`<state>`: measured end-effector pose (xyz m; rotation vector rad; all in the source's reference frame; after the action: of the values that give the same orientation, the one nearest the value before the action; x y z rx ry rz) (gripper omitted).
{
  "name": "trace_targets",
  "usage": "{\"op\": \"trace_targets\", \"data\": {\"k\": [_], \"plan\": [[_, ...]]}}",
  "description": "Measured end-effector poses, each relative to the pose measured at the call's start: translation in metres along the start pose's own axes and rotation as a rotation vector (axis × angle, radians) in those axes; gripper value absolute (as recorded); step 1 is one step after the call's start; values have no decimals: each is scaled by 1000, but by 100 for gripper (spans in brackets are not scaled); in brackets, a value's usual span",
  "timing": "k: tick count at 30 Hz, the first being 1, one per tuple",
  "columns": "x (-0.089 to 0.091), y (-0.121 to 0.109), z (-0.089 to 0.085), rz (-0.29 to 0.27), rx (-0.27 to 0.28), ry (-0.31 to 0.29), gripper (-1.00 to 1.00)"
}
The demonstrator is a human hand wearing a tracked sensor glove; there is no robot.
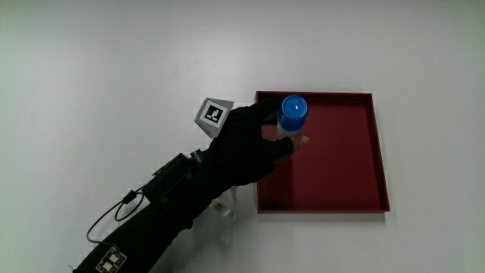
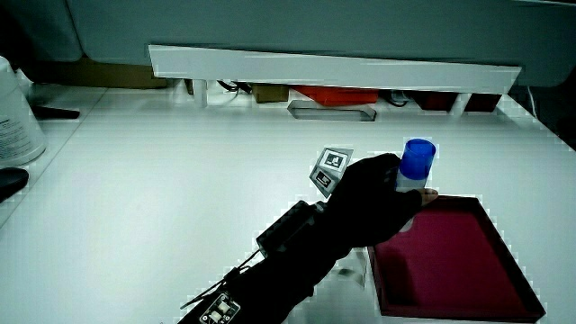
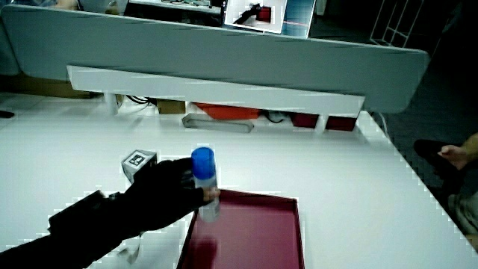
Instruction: Place glue into plate
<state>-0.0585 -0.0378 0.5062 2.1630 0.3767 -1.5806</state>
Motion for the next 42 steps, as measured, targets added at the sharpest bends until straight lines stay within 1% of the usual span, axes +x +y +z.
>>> {"op": "trace_targets", "data": {"k": [2, 5, 6, 7, 9, 10, 11, 12, 13, 14, 15, 16, 17, 18, 19, 21, 22, 24, 25, 26, 27, 28, 29, 30, 33, 34, 37, 39, 41, 42], "plan": [[-3, -1, -4, 12, -17, -1, 0], [-9, -2, -7, 34, -25, 10, 0], [-11, -2, -9, 29, -30, -26, 0], [-10, -2, -9, 45, -30, -9, 0], [-10, -2, -9, 44, -29, -5, 0], [-8, -3, -10, 42, -29, 5, 0], [-9, -3, -11, 28, -29, 3, 0], [-9, -3, -11, 21, -25, 29, 0], [-8, -3, -12, 38, -30, 15, 0], [-10, -3, -12, 17, -22, -1, 0], [-10, -4, -11, 36, -28, -3, 0], [-11, -4, -12, 24, -21, 3, 0], [-8, -4, -12, 46, -29, 7, 0], [-8, -4, -12, 51, -33, 10, 0], [-10, -4, -13, 42, -33, -5, -9], [-11, -4, -12, 42, -37, 16, -27], [-9, -5, -12, 62, -53, 12, -36], [-9, -8, -10, 56, -65, -41, -55], [-8, -9, -8, 42, -73, -65, -64], [-5, -11, -5, 32, -90, -118, -73], [-3, -13, -1, 32, -108, -137, -82], [0, -15, 4, 20, -137, -175, -91], [5, -17, 9, 22, -164, -216, -100], [11, -20, 16, 47, -199, -225, -100], [22, -28, 38, 47, -269, -229, -100], [26, -30, 45, 58, -297, -221, -100], [34, -39, 69, 138, -315, -82, -100], [37, -46, 83, 136, -325, -42, -100], [36, -54, 95, 117, -335, 41, -100], [40, -59, 99, 132, -334, 33, -100]]}}
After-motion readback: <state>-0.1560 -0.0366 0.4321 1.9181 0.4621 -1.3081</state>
